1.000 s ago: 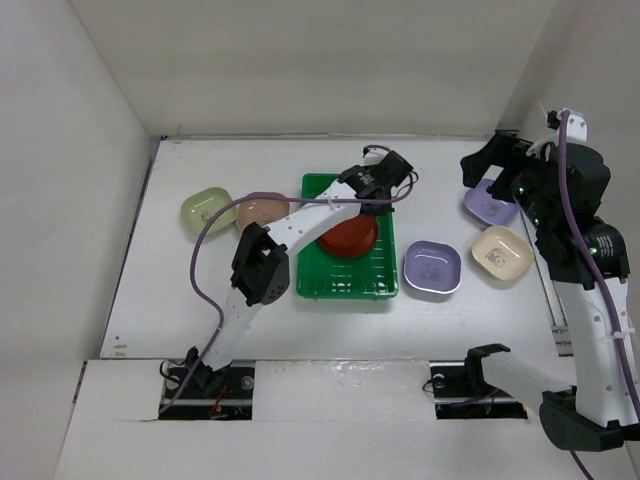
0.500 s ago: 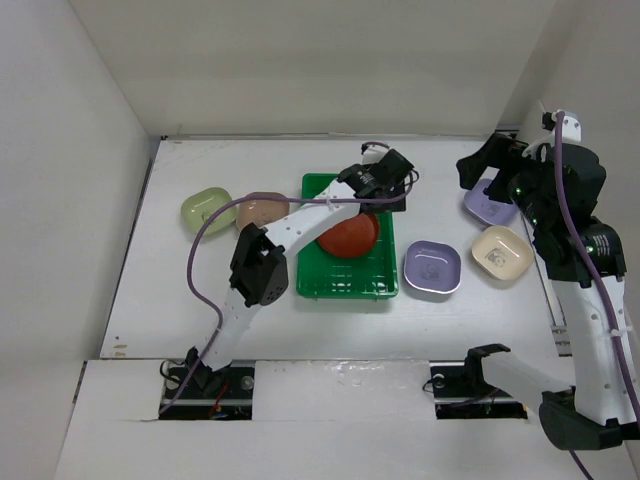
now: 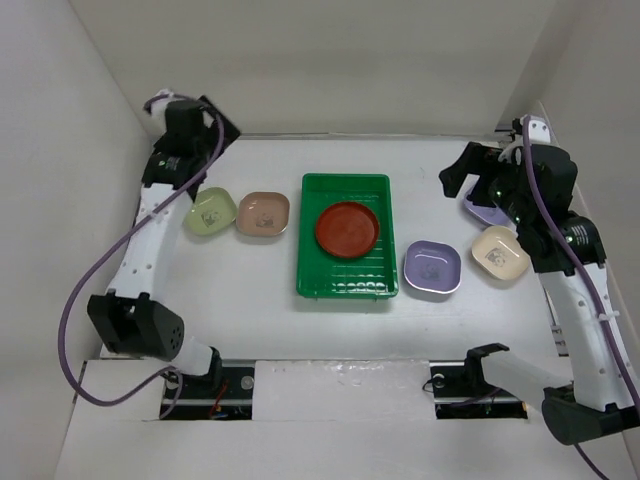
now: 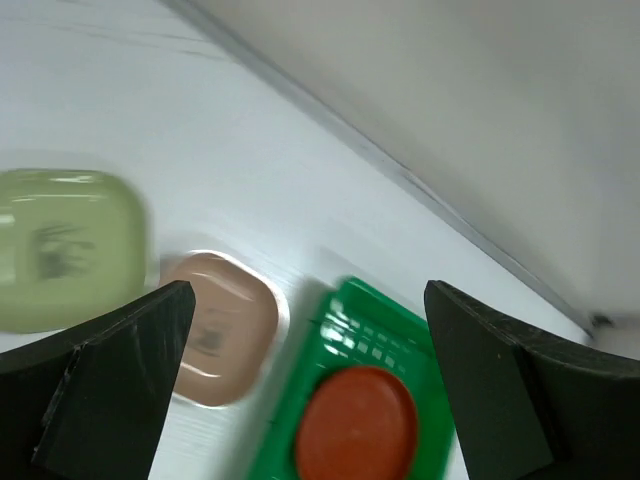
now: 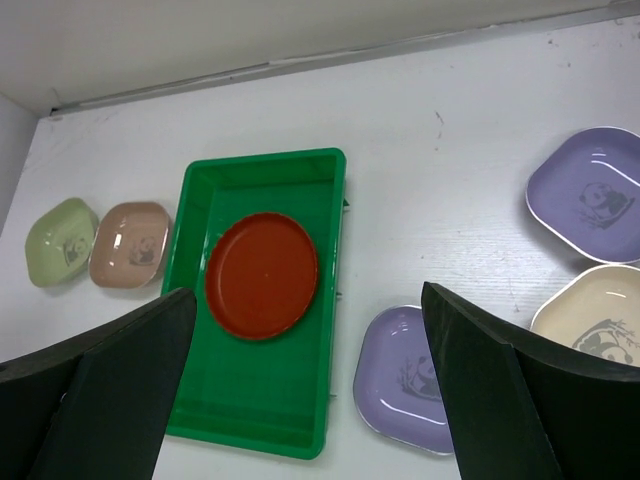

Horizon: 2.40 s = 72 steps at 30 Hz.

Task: Place the plates into the plastic bin on the countertop

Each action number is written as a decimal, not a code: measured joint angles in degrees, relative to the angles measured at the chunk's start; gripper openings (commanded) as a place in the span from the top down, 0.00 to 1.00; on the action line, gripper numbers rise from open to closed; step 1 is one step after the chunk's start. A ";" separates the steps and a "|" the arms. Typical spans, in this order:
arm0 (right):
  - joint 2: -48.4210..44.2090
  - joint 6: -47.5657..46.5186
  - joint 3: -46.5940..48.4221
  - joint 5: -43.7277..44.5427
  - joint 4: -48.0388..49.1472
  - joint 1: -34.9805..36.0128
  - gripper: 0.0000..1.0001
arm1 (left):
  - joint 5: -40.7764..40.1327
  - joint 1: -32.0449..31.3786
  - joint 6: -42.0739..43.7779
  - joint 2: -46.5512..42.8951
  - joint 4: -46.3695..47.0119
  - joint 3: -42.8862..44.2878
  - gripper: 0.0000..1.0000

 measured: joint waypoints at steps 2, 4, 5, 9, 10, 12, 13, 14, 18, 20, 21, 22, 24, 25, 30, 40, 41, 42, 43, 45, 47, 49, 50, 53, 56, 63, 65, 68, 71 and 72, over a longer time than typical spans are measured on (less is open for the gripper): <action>0.44 -0.46 -0.35 0.13 0.04 0.50 0.00 | 0.39 7.10 -0.35 -3.19 1.07 -6.49 0.00; 0.74 -0.70 -1.05 0.44 0.52 1.22 0.00 | 1.62 12.17 -0.76 -6.25 1.07 -13.14 0.00; 0.90 -0.79 -1.29 0.46 0.66 1.60 0.00 | 2.36 14.25 -0.92 -7.26 0.90 -15.58 0.00; 2.19 -0.96 -2.27 0.48 1.95 3.72 0.00 | 2.25 22.45 -1.42 -6.93 -0.44 -19.17 0.00; 2.49 -0.98 -2.58 0.46 2.38 4.20 0.00 | 2.05 24.04 -1.53 -5.66 -0.55 -19.12 0.00; 3.41 -1.20 -2.97 0.33 2.56 5.25 0.00 | 1.46 25.86 -1.64 -2.19 -0.57 -19.12 0.00; 3.85 -1.29 -3.15 0.20 2.86 5.66 0.00 | 1.38 26.18 -1.84 0.09 -0.63 -19.15 0.02; 4.09 -1.42 -3.48 0.15 3.13 6.10 0.00 | 1.42 26.23 -2.01 2.51 -0.61 -19.30 0.04; 4.44 -1.64 -4.15 -0.26 3.23 7.26 0.00 | 3.19 25.94 -2.51 10.47 0.09 -21.94 0.08; 4.42 -1.86 -4.22 -0.44 3.50 7.63 0.00 | 4.37 25.83 -2.62 12.90 0.20 -23.10 0.11; 4.42 -1.90 -4.24 -0.46 3.63 7.74 0.00 | 4.66 25.81 -2.78 13.57 0.15 -23.47 0.15; 4.42 -2.03 -4.26 -0.46 3.82 7.85 0.00 | 4.79 25.79 -3.02 14.05 0.15 -23.74 0.20; 4.37 -2.05 -4.33 -0.59 4.22 8.17 0.00 | 4.63 25.79 -3.54 14.53 0.35 -23.76 0.31; 4.37 -2.05 -4.33 -0.70 4.31 8.31 0.00 | 4.35 25.79 -3.91 14.71 0.50 -23.76 0.40; 4.04 -2.08 -4.33 -1.18 4.33 8.52 0.00 | 2.51 25.79 -5.38 17.79 0.87 -23.74 0.52; 2.16 -2.08 -4.33 -1.44 4.37 8.66 0.00 | 1.20 25.66 -9.14 21.70 1.11 -20.46 1.00; 2.05 -2.08 -4.33 -1.42 4.39 8.66 0.00 | 0.33 25.62 -9.64 21.33 0.94 -19.80 1.00; 1.97 -2.08 -4.33 -1.42 4.39 8.66 0.00 | -0.76 25.51 -10.16 20.85 0.24 -19.45 1.00; 1.90 -2.08 -4.33 -1.40 4.39 8.66 0.00 | -2.38 25.27 -10.75 20.02 -0.92 -19.30 1.00; 1.81 -2.08 -4.33 -1.33 4.39 8.66 0.00 | -5.88 24.70 -11.78 17.92 -4.55 -18.53 1.00; 1.77 -2.08 -4.33 -1.16 4.42 8.66 0.00 | -10.01 23.26 -12.20 14.93 -7.58 -16.98 1.00; 1.73 -2.08 -4.33 -0.96 4.42 8.66 0.00 | -13.27 20.02 -11.61 11.50 -9.40 -13.84 1.00; 1.73 -2.08 -4.33 -0.79 4.39 8.66 0.00 | -15.04 17.35 -11.17 9.99 -9.70 -11.67 1.00; 1.73 -2.08 -4.33 -0.22 4.35 8.66 0.00 | -18.49 6.58 -9.81 6.84 -9.09 -5.11 1.00; 1.73 -2.08 -4.33 0.59 4.28 8.66 0.00 | -16.90 -5.44 -9.01 4.90 -6.54 -3.06 1.00; 1.14 -2.08 -4.33 1.31 4.00 7.91 0.00 | -11.65 -21.68 -10.67 8.39 -5.09 -5.88 1.00; 0.81 -2.08 -4.33 1.33 3.82 7.78 0.00 | -10.99 -24.57 -11.63 10.88 -4.50 -6.14 1.00; 0.46 -2.05 -4.33 1.40 3.69 7.78 0.00 | -8.50 -26.91 -12.46 13.60 -2.40 -8.07 1.00; 0.28 -2.05 -4.33 1.49 3.54 7.78 0.00 | -6.80 -26.69 -12.98 15.04 -1.53 -10.38 1.00; 0.20 -2.05 -4.33 1.49 3.43 7.78 0.00 | -6.54 -26.40 -13.05 15.45 -1.44 -10.64 1.00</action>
